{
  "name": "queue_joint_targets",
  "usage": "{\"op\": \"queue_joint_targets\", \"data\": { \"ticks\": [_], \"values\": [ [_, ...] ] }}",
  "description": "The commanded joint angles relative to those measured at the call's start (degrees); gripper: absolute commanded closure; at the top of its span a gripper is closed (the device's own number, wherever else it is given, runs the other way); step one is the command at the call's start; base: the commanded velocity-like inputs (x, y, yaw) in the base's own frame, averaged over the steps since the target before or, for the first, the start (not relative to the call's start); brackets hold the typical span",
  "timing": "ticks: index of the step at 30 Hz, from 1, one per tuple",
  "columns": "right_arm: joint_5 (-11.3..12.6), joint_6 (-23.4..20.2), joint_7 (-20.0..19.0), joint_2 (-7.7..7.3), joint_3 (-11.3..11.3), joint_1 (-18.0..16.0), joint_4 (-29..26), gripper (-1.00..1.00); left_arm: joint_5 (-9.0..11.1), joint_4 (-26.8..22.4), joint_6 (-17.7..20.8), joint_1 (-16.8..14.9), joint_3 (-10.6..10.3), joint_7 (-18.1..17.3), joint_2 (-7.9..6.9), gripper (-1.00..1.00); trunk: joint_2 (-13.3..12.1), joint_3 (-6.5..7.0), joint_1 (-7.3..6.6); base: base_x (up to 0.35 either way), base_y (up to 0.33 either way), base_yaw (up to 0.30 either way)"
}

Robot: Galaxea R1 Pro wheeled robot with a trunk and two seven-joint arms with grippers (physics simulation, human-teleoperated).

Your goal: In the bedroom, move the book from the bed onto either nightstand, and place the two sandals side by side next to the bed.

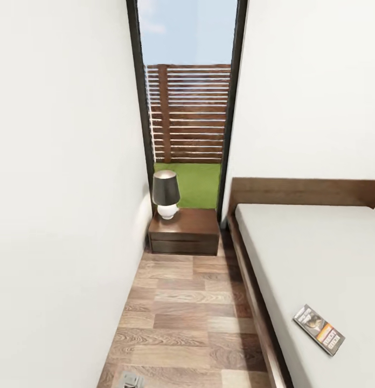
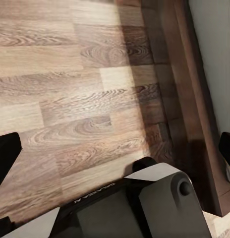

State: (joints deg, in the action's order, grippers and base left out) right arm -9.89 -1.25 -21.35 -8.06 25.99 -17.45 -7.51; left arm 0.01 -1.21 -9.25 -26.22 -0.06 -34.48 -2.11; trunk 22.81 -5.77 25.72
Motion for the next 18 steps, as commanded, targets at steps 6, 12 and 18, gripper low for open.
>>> {"op": "queue_joint_targets", "data": {
  "ticks": [6,12,18],
  "values": [
    [-0.57,-0.15,-0.27,-0.02,0.49,-0.04,-0.05,-1.00,-0.01,0.06,-0.24,-0.03,-0.02,-0.15,0.00,-1.00,0.11,-0.12,0.06,0.288,0.102,-0.003],
    [-0.57,-0.15,-0.27,-0.01,0.51,-0.04,-0.06,-1.00,-0.01,0.05,-0.24,-0.04,-0.02,-0.14,0.00,-1.00,0.11,-0.12,0.06,0.295,0.111,0.000],
    [-0.57,-0.15,-0.27,0.01,0.49,-0.04,-0.05,-1.00,-0.01,0.05,-0.24,-0.05,-0.02,-0.07,0.00,-1.00,0.11,-0.12,0.06,0.312,0.072,0.000]
  ]
}}
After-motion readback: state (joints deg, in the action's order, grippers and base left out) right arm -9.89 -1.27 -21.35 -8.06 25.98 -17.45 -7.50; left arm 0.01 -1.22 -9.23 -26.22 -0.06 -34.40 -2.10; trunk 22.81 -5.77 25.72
